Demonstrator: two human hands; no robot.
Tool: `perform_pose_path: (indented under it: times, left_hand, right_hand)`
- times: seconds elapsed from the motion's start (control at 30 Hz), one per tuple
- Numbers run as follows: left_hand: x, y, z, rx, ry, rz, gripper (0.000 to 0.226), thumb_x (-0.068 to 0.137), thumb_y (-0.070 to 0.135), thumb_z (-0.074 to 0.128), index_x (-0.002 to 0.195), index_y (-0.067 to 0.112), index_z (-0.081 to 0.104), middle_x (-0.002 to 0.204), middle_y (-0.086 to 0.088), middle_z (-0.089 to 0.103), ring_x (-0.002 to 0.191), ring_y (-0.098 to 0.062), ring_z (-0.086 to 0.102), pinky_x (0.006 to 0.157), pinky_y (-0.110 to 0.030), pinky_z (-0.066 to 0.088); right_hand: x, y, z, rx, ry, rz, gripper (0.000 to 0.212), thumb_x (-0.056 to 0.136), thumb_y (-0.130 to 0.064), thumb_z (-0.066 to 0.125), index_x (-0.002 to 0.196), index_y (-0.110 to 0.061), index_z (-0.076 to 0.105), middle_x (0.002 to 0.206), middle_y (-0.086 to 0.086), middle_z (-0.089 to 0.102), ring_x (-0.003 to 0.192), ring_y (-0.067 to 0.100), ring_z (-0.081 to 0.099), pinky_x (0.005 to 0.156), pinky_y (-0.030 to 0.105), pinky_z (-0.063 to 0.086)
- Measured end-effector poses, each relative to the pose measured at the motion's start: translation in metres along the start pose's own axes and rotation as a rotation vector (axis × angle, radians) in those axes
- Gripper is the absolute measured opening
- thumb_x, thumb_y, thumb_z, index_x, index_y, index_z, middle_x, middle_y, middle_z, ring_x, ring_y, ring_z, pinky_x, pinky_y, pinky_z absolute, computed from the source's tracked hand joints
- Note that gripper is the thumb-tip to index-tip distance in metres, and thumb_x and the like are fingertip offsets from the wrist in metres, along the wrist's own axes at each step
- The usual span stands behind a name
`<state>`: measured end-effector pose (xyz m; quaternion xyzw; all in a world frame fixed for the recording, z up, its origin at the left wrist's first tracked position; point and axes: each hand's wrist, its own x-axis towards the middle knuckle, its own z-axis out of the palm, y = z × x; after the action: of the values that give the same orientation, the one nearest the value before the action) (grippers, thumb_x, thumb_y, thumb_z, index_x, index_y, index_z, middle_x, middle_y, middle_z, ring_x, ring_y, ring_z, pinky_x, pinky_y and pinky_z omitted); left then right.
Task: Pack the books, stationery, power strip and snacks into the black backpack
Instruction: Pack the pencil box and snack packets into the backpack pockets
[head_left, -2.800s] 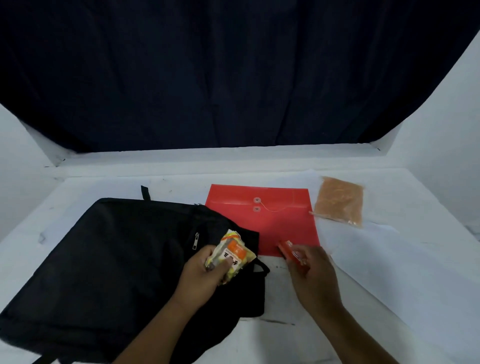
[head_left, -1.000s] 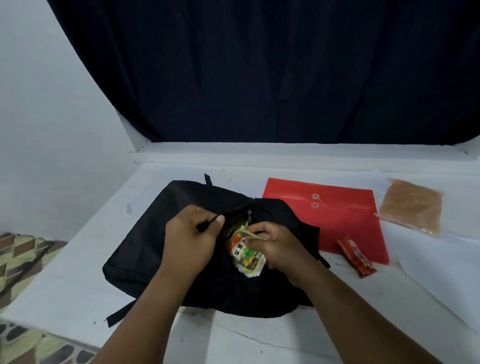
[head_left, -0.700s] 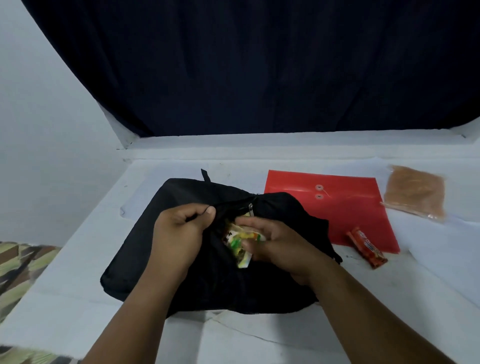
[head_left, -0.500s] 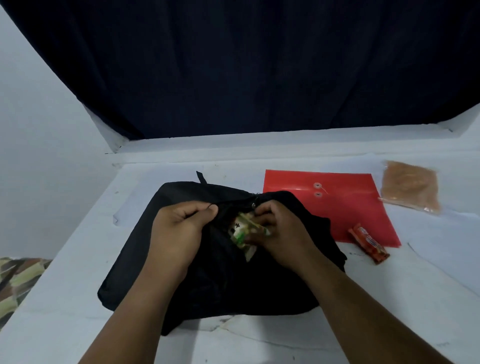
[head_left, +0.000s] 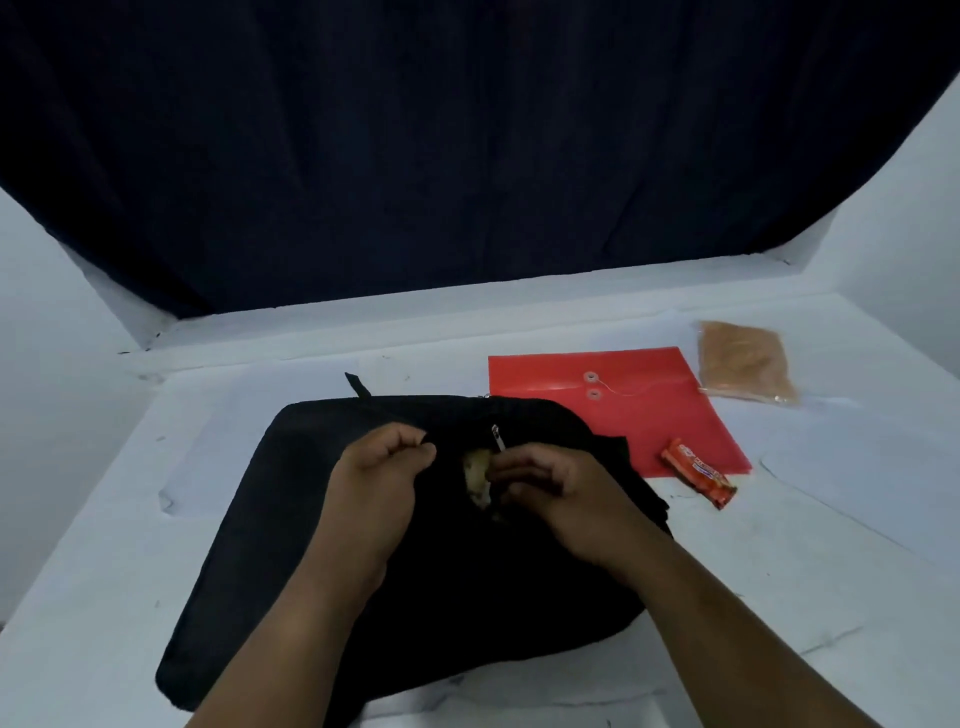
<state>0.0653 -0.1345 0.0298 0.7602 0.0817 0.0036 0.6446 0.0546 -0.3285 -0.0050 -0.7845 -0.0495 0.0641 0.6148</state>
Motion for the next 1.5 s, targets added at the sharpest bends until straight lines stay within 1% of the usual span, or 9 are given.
perform_pose_path:
  times: [0.2, 0.3, 0.37, 0.57, 0.63, 0.9, 1.13, 1.37, 1.5]
  left_hand:
    - [0.004, -0.016, 0.023, 0.344, -0.085, 0.157, 0.024, 0.094, 0.003, 0.054, 0.093, 0.026, 0.058, 0.08, 0.008, 0.064, 0.061, -0.001, 0.056, 0.058, -0.014, 0.042]
    - [-0.002, -0.025, 0.038, 0.577, -0.085, 0.377, 0.042, 0.092, -0.001, 0.049, 0.115, 0.032, 0.059, 0.103, 0.01, 0.059, 0.084, -0.011, 0.059, 0.069, -0.03, 0.05]
    - [-0.002, -0.037, 0.048, 0.691, -0.072, 0.494, 0.036, 0.09, 0.003, 0.054, 0.106, 0.032, 0.068, 0.101, 0.015, 0.059, 0.075, -0.007, 0.058, 0.061, -0.032, 0.051]
    - [0.006, -0.057, 0.069, 0.848, -0.006, 0.466, 0.022, 0.086, 0.014, 0.064, 0.09, 0.034, 0.072, 0.087, 0.018, 0.061, 0.058, -0.004, 0.053, 0.05, -0.016, 0.032]
    - [0.009, -0.057, 0.073, 0.871, 0.012, 0.464, 0.02, 0.085, 0.013, 0.066, 0.089, 0.032, 0.073, 0.087, 0.016, 0.062, 0.056, -0.005, 0.052, 0.048, -0.017, 0.032]
    - [0.008, -0.06, 0.077, 0.915, 0.039, 0.462, 0.022, 0.081, 0.01, 0.07, 0.089, 0.03, 0.074, 0.083, 0.017, 0.059, 0.053, -0.001, 0.045, 0.048, -0.012, 0.027]
    - [0.007, -0.06, 0.077, 0.861, 0.095, 0.469, 0.013, 0.078, 0.023, 0.069, 0.086, 0.032, 0.073, 0.082, 0.017, 0.061, 0.059, -0.003, 0.055, 0.05, -0.015, 0.032]
    - [0.009, -0.06, 0.073, 0.678, 0.16, 0.503, 0.02, 0.075, 0.012, 0.084, 0.08, 0.028, 0.072, 0.082, 0.017, 0.064, 0.073, -0.002, 0.062, 0.059, -0.013, 0.042]
    - [0.008, -0.057, 0.069, 0.432, 0.215, 0.468, 0.01, 0.081, 0.016, 0.077, 0.08, 0.024, 0.071, 0.079, 0.009, 0.067, 0.07, -0.013, 0.062, 0.061, -0.022, 0.047]
  right_hand:
    - [-0.017, 0.027, -0.02, -0.145, 0.417, -0.067, 0.029, 0.094, -0.002, 0.057, 0.101, -0.027, 0.07, 0.094, -0.015, 0.073, 0.088, -0.001, 0.067, 0.078, 0.01, 0.049]
    - [-0.02, 0.049, -0.04, -0.307, 0.543, -0.109, 0.028, 0.093, -0.003, 0.058, 0.104, -0.027, 0.068, 0.1, -0.022, 0.067, 0.097, -0.005, 0.061, 0.082, 0.005, 0.045]
    - [-0.02, 0.068, -0.057, -0.415, 0.571, -0.106, 0.031, 0.093, -0.003, 0.057, 0.108, -0.028, 0.064, 0.107, -0.02, 0.063, 0.102, -0.003, 0.058, 0.085, 0.006, 0.039]
    - [-0.012, 0.13, -0.102, -0.82, 0.561, 0.079, 0.048, 0.086, -0.004, 0.064, 0.132, -0.014, 0.054, 0.143, 0.008, 0.05, 0.132, 0.034, 0.045, 0.104, 0.054, 0.045]
    - [-0.015, 0.146, -0.106, -0.848, 0.519, 0.082, 0.052, 0.088, -0.008, 0.064, 0.137, -0.015, 0.051, 0.146, 0.008, 0.049, 0.134, 0.038, 0.042, 0.105, 0.057, 0.042]
    - [-0.022, 0.162, -0.103, -0.657, 0.55, -0.079, 0.036, 0.09, -0.006, 0.063, 0.123, -0.02, 0.066, 0.125, -0.002, 0.065, 0.12, 0.027, 0.055, 0.104, 0.045, 0.046]
    - [-0.019, 0.137, -0.118, -0.252, 0.7, 0.061, 0.022, 0.102, -0.012, 0.046, 0.112, -0.017, 0.066, 0.097, -0.006, 0.069, 0.086, 0.012, 0.063, 0.066, 0.006, 0.039]
    - [-0.004, 0.082, -0.096, 0.057, 0.465, 0.01, 0.017, 0.101, -0.026, 0.053, 0.11, -0.029, 0.067, 0.09, -0.006, 0.073, 0.079, 0.008, 0.071, 0.065, 0.027, 0.058]
    - [0.001, 0.059, -0.075, 0.032, 0.286, 0.014, 0.015, 0.098, -0.023, 0.06, 0.104, -0.03, 0.072, 0.087, -0.01, 0.074, 0.072, 0.005, 0.07, 0.06, 0.019, 0.055]
